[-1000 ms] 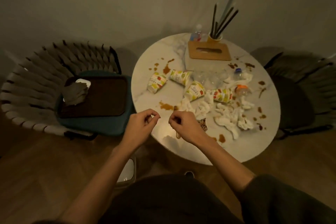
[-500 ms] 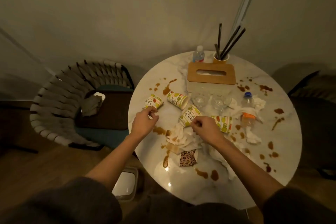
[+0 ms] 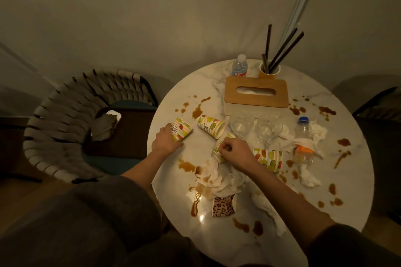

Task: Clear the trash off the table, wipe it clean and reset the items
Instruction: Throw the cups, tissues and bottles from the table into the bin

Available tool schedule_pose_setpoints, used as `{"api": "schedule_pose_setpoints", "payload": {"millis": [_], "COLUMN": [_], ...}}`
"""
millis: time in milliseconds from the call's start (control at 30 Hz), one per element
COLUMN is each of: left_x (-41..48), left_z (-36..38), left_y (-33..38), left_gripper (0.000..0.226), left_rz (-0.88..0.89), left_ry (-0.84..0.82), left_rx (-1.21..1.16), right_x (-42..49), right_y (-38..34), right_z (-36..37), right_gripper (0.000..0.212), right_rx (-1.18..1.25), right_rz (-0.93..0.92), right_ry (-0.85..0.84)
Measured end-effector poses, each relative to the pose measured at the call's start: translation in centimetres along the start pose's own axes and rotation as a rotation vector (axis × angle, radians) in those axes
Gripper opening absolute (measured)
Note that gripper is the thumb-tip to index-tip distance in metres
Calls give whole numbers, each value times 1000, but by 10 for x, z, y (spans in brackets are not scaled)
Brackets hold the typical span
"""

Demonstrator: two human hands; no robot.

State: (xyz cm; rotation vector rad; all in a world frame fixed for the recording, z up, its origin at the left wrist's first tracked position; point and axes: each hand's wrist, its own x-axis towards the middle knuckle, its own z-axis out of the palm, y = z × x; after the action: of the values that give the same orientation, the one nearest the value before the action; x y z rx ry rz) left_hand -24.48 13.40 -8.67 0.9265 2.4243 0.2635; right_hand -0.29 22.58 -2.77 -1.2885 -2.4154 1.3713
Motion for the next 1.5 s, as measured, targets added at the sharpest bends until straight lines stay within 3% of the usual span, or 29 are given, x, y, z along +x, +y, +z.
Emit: {"api": "schedule_pose_setpoints", "payload": {"millis": [167, 367, 600, 733, 1033, 1300, 1433, 1500], "left_x": [-2, -70, -151, -193, -241, -222, -196, -181], "left_z": [5, -12, -20, -18, -2, 42, 84, 107], "left_y": [-11, 2, -34, -79, -191, -296, -349, -369], "left_gripper": [81, 68, 72, 71, 70, 57, 51, 44], "left_rz": [14, 199, 272, 192, 86, -8, -90, -120], "left_ry": [6, 70, 134, 135, 124, 44, -52, -96], "left_rx": [-188, -501, -520, -519, -456, -477, -537, -565], "right_x": [4, 9, 5, -21, -68, -73, -62, -53], "right_y": [2, -14, -60, -82, -111, -85, -51, -28], "right_z": [0, 2, 38, 82, 191, 306, 360, 387], "right_gripper": [12, 16, 34, 24, 34, 57, 79, 77], "right_rx": [26, 252, 494, 346, 56, 76, -10, -61], "right_rz": [7, 11, 121, 8, -130, 75, 165, 201], "right_ry": [-15, 33, -246, -394, -415, -346, -326, -326]}}
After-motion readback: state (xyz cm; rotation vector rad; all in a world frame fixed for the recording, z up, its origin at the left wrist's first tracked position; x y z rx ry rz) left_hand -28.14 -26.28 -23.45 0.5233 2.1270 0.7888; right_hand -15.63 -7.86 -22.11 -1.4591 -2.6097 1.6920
